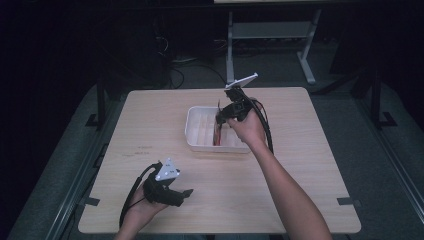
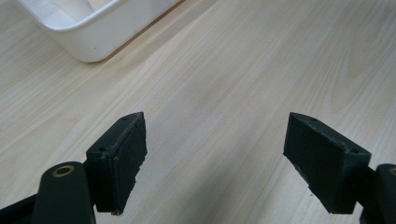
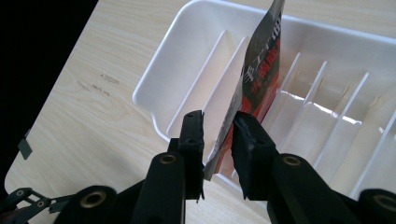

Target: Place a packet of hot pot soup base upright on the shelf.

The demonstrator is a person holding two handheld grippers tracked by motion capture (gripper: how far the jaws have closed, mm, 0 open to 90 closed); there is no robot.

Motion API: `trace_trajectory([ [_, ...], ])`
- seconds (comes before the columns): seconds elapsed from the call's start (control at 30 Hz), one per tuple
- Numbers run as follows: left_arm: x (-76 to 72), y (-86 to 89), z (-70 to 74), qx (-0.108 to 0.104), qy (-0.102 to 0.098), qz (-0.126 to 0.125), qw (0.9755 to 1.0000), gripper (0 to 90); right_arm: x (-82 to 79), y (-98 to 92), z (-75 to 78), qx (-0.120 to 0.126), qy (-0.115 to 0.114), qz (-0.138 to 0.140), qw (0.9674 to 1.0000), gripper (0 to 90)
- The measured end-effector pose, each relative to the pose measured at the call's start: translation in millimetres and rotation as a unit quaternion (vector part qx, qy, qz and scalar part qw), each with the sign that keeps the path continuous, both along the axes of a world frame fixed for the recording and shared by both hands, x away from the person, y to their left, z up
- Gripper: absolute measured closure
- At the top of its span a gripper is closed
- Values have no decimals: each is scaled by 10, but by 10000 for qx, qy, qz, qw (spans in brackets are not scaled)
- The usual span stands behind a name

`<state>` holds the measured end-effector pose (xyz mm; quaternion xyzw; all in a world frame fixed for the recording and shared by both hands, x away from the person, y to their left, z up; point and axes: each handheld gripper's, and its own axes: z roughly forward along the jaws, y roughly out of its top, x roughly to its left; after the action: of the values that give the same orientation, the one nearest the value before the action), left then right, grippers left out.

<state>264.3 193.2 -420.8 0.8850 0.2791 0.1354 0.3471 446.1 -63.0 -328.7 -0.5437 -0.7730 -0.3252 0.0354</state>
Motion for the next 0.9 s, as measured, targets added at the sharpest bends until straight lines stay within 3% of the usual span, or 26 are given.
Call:
trace_trajectory([
  [0.9, -4, -17, 6, -1, -16, 1, 10000, 206, -155, -228, 180, 126, -241, 4, 9996, 686],
])
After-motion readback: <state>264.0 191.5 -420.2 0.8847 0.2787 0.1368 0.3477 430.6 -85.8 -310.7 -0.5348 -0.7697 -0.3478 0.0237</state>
